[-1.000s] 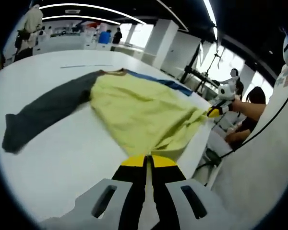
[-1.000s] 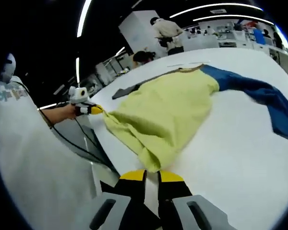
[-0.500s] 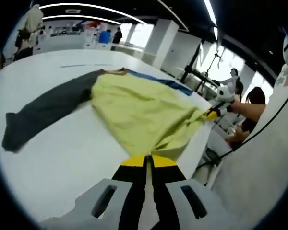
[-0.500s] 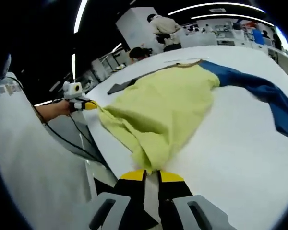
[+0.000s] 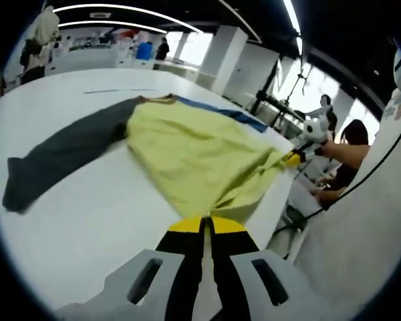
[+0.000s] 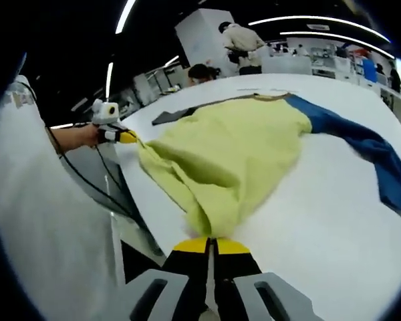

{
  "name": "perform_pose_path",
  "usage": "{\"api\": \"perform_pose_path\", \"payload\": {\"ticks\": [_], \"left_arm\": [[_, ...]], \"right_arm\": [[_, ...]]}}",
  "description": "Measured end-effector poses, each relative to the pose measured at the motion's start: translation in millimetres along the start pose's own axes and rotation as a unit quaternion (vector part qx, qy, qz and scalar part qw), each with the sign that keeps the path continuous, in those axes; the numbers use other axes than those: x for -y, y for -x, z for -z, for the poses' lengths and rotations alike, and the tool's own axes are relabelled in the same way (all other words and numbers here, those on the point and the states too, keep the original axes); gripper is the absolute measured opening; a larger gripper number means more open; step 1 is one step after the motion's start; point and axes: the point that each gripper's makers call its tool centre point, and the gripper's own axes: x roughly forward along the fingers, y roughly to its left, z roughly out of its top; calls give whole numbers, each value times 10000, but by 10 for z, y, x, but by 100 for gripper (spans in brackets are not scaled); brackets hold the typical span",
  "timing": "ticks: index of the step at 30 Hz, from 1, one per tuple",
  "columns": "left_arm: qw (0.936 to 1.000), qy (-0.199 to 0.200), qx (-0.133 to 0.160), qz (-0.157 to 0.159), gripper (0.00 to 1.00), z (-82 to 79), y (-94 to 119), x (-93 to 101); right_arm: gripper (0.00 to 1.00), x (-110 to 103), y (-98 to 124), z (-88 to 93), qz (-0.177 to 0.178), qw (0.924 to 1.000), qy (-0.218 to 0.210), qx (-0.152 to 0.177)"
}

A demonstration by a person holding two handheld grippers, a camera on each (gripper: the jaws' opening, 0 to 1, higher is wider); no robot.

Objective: Fold the garment on the visible template until the final outline fits inside the template.

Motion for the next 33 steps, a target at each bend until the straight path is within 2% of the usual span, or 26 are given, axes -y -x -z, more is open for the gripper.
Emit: {"api": "perform_pose_path", "payload": {"ticks": [16,23,29,31,33], "left_arm": [[9999,-102,28,-32,0,14,160,-52],[9998,-195,-12,98,0,69,228,40],[9996,-182,121,161,0,67,330,90],[9994,-80,270,184,0,40,360,96],[9994,-14,288,193,0,58,369,96]], "right_arm": [[0,211,248,-69,288,9990,328,120],[0,199,292,-114,255,9985,458,128],[0,165,366,-148,206,9980,566,177],[0,180,371,-128,207,9982,543,164],[0,176,368,-112,183,9983,526,151]]}}
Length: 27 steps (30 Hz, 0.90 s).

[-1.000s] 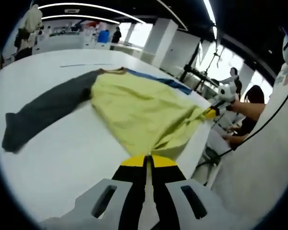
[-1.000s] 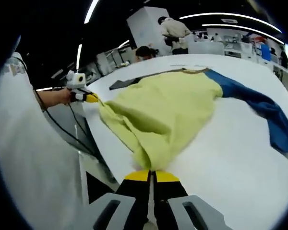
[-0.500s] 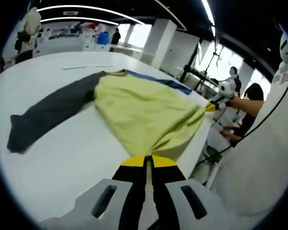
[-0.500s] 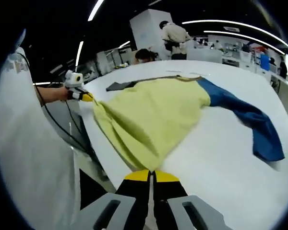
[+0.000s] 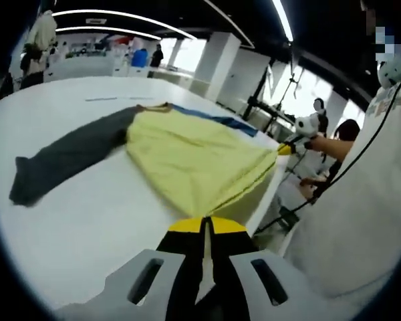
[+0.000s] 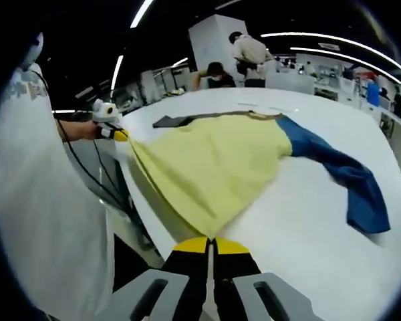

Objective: Fold the garment on the visible template until the final outline fits inside the template.

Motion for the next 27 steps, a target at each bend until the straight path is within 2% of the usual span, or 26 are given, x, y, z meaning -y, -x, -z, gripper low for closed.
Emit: {"api": "perform_pose_path", "payload": {"ticks": [4,11,19,27], "left_arm": [[9998,-106,-187,51,0,100,-17,59],[9991,-138,-332,216,0,207,-23,152],[9949,-467,-825,352,0,422,-89,242],[9939,-519,-915,322,0,468,-94,212]], "right_arm": [[0,-37,-17,32,-54,9999,58,-65],[0,-70,-5,176,-171,9995,76,-265],[0,-127,0,309,-317,9979,239,-514],[0,-181,2,382,-458,9966,258,-629]]}}
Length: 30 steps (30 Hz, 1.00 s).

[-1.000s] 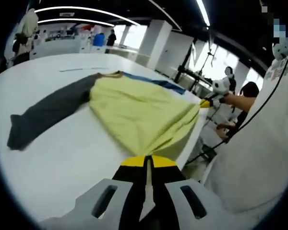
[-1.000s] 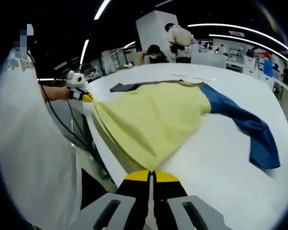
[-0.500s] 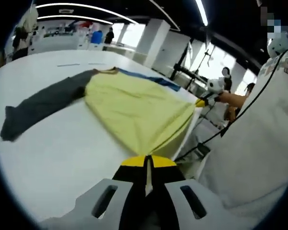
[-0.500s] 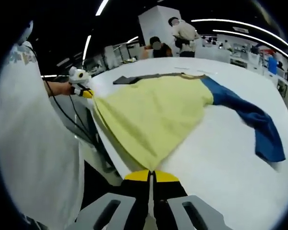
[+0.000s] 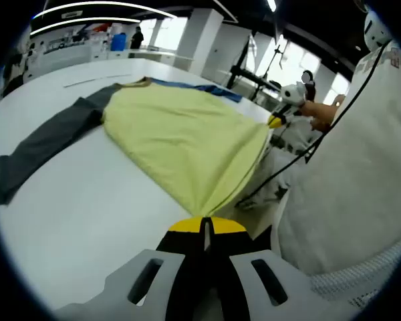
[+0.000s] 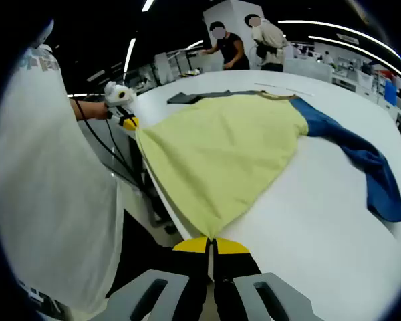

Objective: Fold the garment on the visible template until the final outline fits inside the template.

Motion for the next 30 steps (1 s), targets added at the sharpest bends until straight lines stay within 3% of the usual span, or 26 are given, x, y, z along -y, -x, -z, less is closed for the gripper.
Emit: {"api": "perform_pose_path", "payload": {"ticks": [14,18,20,25,30], "left_arm": [[9999,-3,-146,41,0,84,44,20],[10000,12,-59,32,15,47,70,20],[10000,9,-39,40,18,26,81,20],[10000,-89,13,38,17,-48,80,31],[9993,-346,-119,118,15,-24,6,124]], "right_arm": [[0,-91,-27,33,-261,9996,-32,-84],[1,-104,2,8,-302,9995,-77,-59],[5,-107,14,-14,-316,9994,-137,2],[6,-105,44,-48,-306,9994,-133,72],[6,-100,65,-110,-284,9994,-73,188]]}}
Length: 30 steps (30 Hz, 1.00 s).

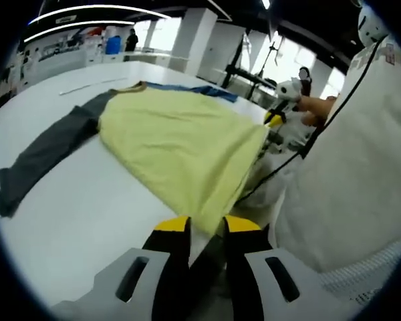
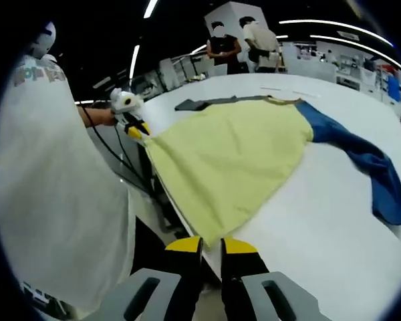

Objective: Fold the garment on the visible template until the final outline fits inside the template.

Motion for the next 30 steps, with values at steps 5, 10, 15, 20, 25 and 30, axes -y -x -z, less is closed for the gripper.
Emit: {"api": "perform_pose_path", "payload": {"ticks": [5,10,15,20,25,30], "left_arm": [[9997,-177,-151,98,13,56,-79,65],[9989,-390,-251,74,11,62,-118,65],[9978,-565,-357,-54,9,77,-147,15],[9958,-759,-505,-110,5,110,-175,-12],[9938,-926,-612,-76,0,132,-186,-10],[9934,-948,-642,-11,0,156,-169,2]], "right_arm": [[6,-18,-28,-3,-37,10000,85,-24],[6,-22,-53,14,-74,9999,70,-53],[4,0,-53,5,-56,9999,81,-51],[4,5,-59,16,-58,9999,76,-73],[3,9,-63,28,-47,9999,51,-84],[2,2,-74,26,-72,9999,40,-83]]}}
